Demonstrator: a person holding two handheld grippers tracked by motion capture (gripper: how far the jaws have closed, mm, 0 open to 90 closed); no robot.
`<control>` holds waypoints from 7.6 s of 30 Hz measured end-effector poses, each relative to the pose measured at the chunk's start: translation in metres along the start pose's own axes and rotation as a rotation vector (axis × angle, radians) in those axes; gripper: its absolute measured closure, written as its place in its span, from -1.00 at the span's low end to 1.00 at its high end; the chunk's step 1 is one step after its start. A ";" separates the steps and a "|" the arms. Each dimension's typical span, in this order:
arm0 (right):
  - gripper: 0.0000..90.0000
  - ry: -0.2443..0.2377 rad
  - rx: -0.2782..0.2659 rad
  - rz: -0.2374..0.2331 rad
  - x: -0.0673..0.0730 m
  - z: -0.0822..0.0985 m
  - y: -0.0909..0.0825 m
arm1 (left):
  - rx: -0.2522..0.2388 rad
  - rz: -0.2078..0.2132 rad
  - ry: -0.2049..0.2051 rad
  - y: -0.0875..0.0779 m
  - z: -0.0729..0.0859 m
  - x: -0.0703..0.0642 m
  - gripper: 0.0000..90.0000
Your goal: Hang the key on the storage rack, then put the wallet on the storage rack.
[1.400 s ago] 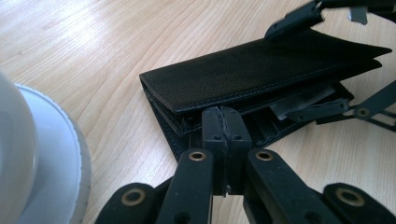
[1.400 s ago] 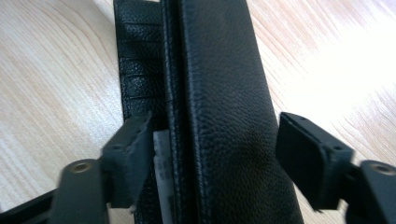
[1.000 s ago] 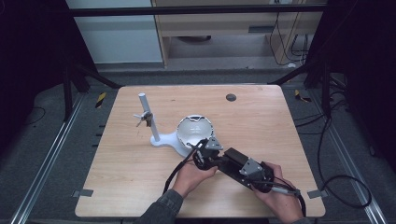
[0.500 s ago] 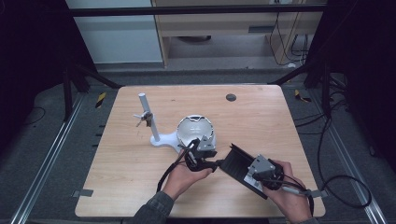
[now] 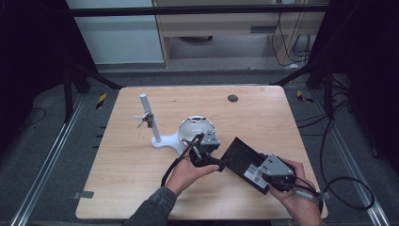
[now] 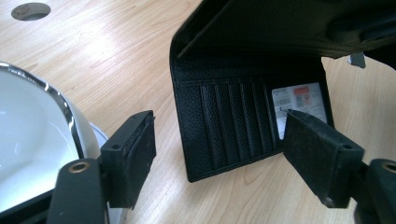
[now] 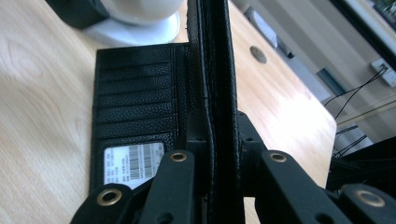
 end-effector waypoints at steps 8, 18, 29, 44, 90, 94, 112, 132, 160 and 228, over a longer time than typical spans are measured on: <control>0.79 0.001 -0.068 0.012 -0.006 -0.013 -0.010 | -0.039 0.003 0.009 -0.003 -0.011 0.005 -0.50; 0.79 0.024 -0.123 0.009 -0.012 -0.023 -0.015 | -0.052 0.011 0.004 -0.005 -0.018 0.014 -0.55; 0.79 0.027 -0.167 0.012 -0.017 -0.034 -0.022 | -0.073 0.051 -0.001 -0.005 -0.029 0.018 -0.60; 0.79 0.011 -0.207 0.013 -0.018 -0.044 -0.031 | -0.070 0.089 0.007 0.001 -0.036 0.018 -0.67; 0.67 -0.036 -0.225 -0.071 0.006 -0.042 -0.019 | -0.143 0.145 -0.022 -0.042 -0.065 0.021 0.88; 0.57 -0.036 -0.226 -0.087 0.012 -0.042 -0.015 | -0.139 0.134 0.003 -0.048 -0.069 0.018 0.88; -0.13 0.054 -0.237 -0.174 0.034 -0.048 0.004 | -0.125 0.128 0.047 -0.059 -0.085 0.012 0.88; -0.37 0.277 -0.217 -0.052 0.017 0.004 0.021 | -0.135 0.020 0.047 -0.088 -0.096 0.034 0.88; -0.37 0.371 -0.145 0.036 0.012 0.037 0.025 | -0.161 -0.137 0.072 -0.131 -0.119 0.061 0.88; -0.39 0.382 -0.125 0.037 0.011 0.044 0.025 | 0.007 -0.208 0.136 -0.088 -0.075 0.071 0.88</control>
Point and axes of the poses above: each handheld gripper's, and its own axes: y roughly forward along the jaws, z roughly out of its underside, x roughly to its left, the point moved 1 cm from there along y, roughly forward along the jaws, and after that the axes turned 11 degrees about -x, right-handed, at the moved point
